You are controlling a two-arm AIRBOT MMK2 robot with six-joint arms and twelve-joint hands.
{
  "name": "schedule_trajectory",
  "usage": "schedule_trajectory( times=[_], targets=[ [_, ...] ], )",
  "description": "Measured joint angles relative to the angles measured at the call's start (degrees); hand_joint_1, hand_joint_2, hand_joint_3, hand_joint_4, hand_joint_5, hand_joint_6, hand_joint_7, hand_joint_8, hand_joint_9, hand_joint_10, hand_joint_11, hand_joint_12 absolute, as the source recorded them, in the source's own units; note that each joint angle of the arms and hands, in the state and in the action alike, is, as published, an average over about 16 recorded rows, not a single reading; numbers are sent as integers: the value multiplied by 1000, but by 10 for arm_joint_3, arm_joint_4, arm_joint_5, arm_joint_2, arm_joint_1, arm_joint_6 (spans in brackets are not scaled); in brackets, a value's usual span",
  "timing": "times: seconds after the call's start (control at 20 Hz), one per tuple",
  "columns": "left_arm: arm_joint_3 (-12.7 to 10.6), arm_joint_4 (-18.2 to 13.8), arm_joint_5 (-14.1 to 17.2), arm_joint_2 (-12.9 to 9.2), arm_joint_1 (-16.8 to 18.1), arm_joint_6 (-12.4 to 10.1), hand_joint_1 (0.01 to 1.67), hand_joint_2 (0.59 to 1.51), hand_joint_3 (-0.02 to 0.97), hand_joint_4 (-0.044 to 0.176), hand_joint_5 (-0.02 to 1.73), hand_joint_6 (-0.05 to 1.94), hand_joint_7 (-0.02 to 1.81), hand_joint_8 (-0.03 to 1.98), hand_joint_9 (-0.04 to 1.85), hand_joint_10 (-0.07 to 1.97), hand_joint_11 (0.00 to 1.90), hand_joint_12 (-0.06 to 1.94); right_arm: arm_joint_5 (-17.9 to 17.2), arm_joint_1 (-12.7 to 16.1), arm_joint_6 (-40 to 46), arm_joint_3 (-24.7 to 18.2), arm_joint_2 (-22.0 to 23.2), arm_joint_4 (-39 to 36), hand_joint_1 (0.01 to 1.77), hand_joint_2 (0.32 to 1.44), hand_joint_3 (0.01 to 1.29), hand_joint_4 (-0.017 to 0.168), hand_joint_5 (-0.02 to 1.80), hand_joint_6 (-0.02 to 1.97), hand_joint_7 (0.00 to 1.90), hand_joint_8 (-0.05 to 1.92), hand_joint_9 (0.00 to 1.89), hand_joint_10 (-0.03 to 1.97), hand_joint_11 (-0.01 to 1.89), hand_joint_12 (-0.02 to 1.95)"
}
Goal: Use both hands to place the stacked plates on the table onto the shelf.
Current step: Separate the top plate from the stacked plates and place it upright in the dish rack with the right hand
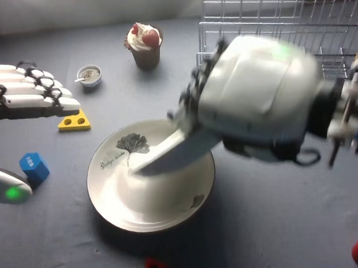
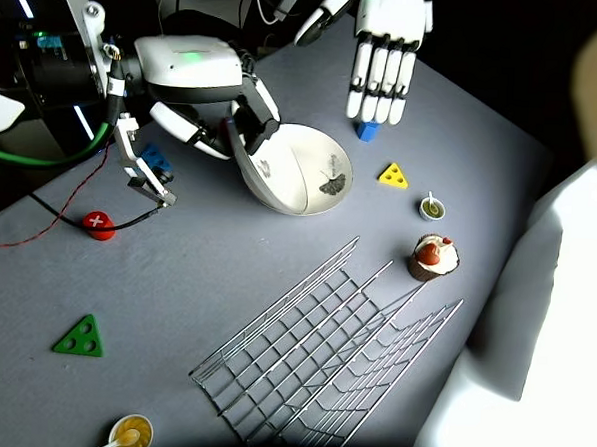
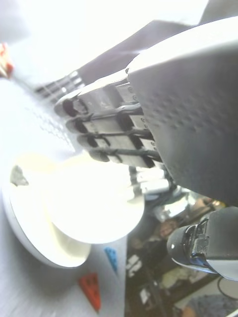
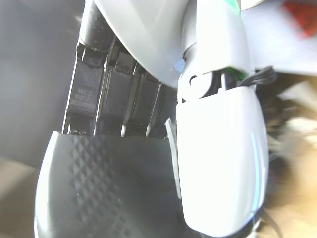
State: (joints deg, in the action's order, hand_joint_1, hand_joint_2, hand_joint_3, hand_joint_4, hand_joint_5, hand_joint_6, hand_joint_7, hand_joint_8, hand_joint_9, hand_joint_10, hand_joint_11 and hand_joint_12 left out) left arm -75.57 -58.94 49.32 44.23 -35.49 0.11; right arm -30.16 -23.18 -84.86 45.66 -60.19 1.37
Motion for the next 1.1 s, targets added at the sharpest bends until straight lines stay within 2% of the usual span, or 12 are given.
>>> schedule_trajectory(
  times=[0.3,0.65,0.85,1.1],
  targets=[
    [-9,0,10,-26,-9,0,28,986,-7,0,146,18,170,21,163,6,166,14,36,89,-3,-10,28,112,1446,898,14,-7,974,884,1169,415,1143,684,982,1270],
    [-32,4,29,-29,-27,0,31,990,-7,1,148,18,175,21,167,6,171,15,78,180,1,-2,55,231,1446,898,13,-7,939,889,1160,466,1184,636,980,1285],
    [-51,9,45,-22,-38,0,32,991,-7,1,148,18,179,21,169,6,171,15,100,214,7,18,64,301,1450,898,13,-5,924,904,1154,481,1188,635,983,1296],
    [-73,17,66,-9,-52,0,32,990,-7,1,149,18,175,21,171,6,164,15,136,241,28,57,68,372,1459,898,13,-5,920,903,1156,476,1206,604,993,1309]
  ],
)
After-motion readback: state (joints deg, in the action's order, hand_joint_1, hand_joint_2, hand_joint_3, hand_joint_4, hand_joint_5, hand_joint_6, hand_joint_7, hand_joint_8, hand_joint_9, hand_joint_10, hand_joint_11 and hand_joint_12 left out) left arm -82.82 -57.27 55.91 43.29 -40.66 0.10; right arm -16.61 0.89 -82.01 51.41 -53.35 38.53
